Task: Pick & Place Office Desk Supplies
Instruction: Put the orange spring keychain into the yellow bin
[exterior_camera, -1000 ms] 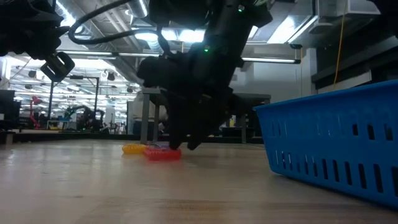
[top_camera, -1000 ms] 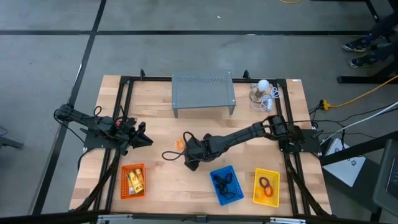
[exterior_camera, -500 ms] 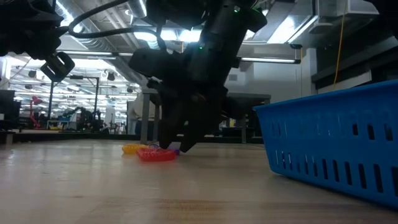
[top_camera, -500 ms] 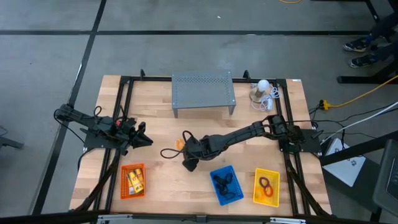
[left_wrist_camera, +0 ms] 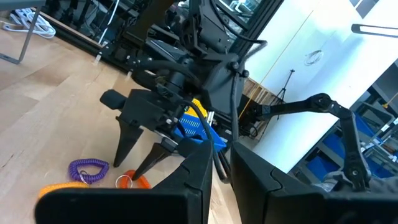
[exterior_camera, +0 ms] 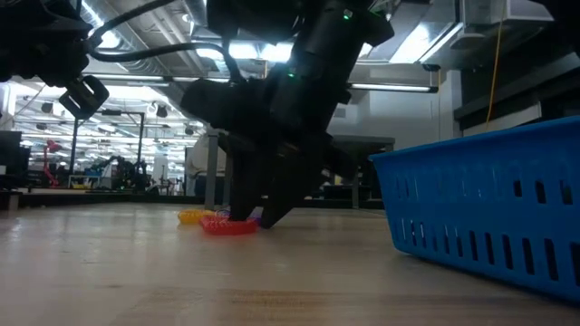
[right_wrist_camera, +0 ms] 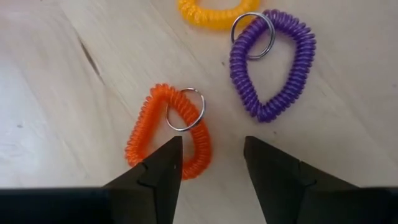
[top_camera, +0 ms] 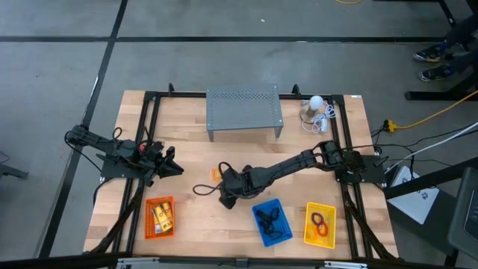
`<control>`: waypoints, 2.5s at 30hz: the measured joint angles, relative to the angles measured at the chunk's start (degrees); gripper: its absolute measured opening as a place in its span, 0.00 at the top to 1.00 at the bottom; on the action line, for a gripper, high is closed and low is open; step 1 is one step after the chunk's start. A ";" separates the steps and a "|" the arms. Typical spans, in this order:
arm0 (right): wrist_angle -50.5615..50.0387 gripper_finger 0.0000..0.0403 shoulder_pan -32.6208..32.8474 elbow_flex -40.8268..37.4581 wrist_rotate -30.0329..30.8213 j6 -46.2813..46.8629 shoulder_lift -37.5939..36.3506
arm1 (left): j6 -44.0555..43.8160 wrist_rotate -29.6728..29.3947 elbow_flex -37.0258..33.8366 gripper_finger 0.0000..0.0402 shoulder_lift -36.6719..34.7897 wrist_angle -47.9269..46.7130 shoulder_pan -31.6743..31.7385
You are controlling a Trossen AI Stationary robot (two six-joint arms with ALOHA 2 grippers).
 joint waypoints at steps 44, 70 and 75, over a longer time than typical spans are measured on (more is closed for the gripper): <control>-39.13 0.98 14.27 -0.42 17.01 15.19 -31.89 | 0.00 0.09 0.00 0.86 0.23 0.00 0.01; -53.70 0.98 48.72 -4.52 -0.72 74.97 -28.90 | 0.00 0.00 0.00 0.86 0.28 0.00 0.01; -46.50 0.98 49.21 -13.52 -6.69 75.47 -28.82 | 0.00 0.00 0.00 0.86 0.27 0.02 0.01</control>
